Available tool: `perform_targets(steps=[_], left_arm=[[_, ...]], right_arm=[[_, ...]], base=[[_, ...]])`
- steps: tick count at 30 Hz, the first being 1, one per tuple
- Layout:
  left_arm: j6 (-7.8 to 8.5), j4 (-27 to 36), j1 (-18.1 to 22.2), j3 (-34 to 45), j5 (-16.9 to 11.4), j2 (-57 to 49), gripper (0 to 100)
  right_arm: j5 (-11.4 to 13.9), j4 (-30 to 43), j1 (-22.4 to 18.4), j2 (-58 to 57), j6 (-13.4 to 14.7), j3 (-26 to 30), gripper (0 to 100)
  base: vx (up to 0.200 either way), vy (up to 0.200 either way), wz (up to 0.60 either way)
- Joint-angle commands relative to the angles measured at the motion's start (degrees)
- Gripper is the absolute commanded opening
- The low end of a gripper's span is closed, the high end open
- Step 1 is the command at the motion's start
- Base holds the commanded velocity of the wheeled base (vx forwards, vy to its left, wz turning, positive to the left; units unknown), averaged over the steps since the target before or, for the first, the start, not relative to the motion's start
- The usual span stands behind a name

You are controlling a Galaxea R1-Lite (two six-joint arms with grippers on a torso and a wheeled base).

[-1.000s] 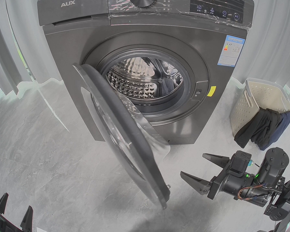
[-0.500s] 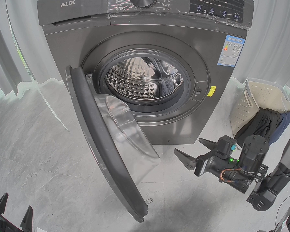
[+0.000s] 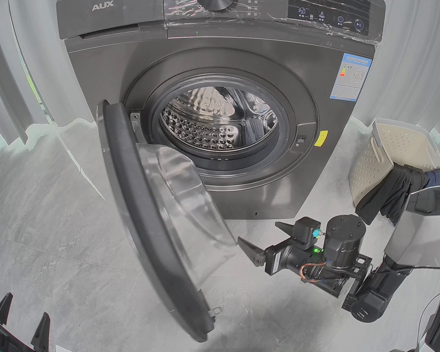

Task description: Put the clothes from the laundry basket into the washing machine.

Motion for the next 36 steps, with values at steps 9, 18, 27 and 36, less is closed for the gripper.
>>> perform_targets(steps=[9, 18, 27, 36], left_arm=[[0.03, 0.0, 0.0, 0.9, 0.0, -1.0, 100], [0.03, -0.1, 0.0, 0.8, 0.0, -1.0, 100], [0.03, 0.0, 0.0, 0.8, 0.0, -1.0, 100], [0.03, 0.0, 0.0, 0.8, 0.0, -1.0, 100]], right_arm=[[0.1, -0.3, 4.3, 1.0, -0.2, -1.0, 100], [0.7, 6.4, 3.0, 1.5, -0.3, -8.1, 100], [0.8, 9.6, 4.3, 6.0, -1.3, -14.4, 100], [1.8, 8.6, 9.0, 8.1, -1.5, -18.8, 100]], base=[[0.000, 0.000, 0.00], [-0.156, 0.000, 0.00], [-0.044, 0.000, 0.00], [0.000, 0.000, 0.00]])
